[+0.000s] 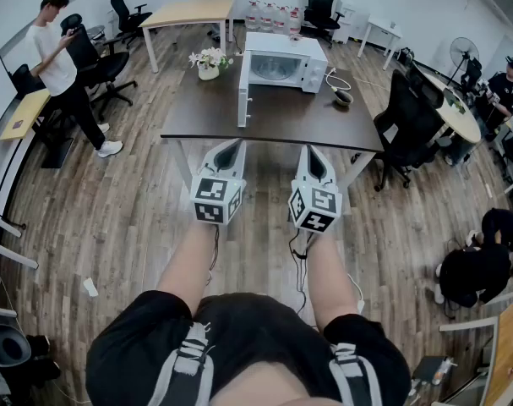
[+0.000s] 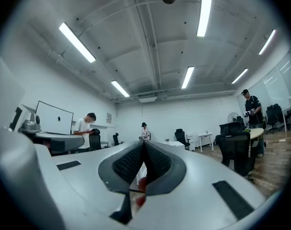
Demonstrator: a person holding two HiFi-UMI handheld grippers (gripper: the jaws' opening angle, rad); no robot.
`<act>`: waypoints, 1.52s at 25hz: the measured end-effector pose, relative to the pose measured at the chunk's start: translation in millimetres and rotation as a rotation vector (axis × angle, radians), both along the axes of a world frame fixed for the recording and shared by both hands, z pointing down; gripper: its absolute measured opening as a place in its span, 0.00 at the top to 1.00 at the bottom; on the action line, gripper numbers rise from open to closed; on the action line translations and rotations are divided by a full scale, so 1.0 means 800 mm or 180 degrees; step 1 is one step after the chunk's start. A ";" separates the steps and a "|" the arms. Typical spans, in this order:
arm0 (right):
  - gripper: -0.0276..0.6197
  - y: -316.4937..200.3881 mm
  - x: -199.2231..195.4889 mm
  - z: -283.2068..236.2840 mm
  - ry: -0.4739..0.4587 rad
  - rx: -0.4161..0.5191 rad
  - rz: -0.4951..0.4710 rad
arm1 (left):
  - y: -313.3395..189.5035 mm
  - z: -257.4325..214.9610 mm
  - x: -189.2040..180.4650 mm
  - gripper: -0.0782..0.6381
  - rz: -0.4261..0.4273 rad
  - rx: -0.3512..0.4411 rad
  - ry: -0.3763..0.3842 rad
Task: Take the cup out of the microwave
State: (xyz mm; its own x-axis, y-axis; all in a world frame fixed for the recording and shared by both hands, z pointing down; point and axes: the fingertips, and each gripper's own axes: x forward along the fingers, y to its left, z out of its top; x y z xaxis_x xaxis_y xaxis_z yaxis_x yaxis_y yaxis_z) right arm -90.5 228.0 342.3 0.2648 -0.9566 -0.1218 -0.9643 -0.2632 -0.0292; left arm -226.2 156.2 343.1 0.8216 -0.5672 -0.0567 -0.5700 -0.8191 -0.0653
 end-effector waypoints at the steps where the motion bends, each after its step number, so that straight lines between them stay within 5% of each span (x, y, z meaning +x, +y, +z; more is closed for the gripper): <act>1: 0.96 0.000 0.001 -0.001 -0.0009 0.0045 -0.0015 | 0.000 0.000 0.003 0.90 0.0002 0.0012 -0.0002; 23: 0.96 -0.020 0.101 0.033 -0.0048 0.0043 -0.0188 | 0.004 0.025 0.112 0.90 -0.0162 0.0167 -0.0075; 31: 0.96 -0.081 0.150 0.050 0.0012 0.0123 -0.0192 | -0.054 0.047 0.170 0.90 -0.0147 0.0251 -0.0038; 38: 0.96 -0.195 0.224 0.069 -0.0027 0.0080 -0.0157 | -0.169 0.063 0.246 0.90 -0.0091 0.0238 -0.0087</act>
State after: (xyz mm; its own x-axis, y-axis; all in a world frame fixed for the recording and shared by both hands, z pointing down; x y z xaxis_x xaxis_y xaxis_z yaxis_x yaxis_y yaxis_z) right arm 88.6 71.9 397.6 0.2185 -0.9652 -0.1440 -0.9758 -0.2144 -0.0435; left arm -29.5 21.4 393.3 0.8069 -0.5856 -0.0773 -0.5902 -0.7947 -0.1415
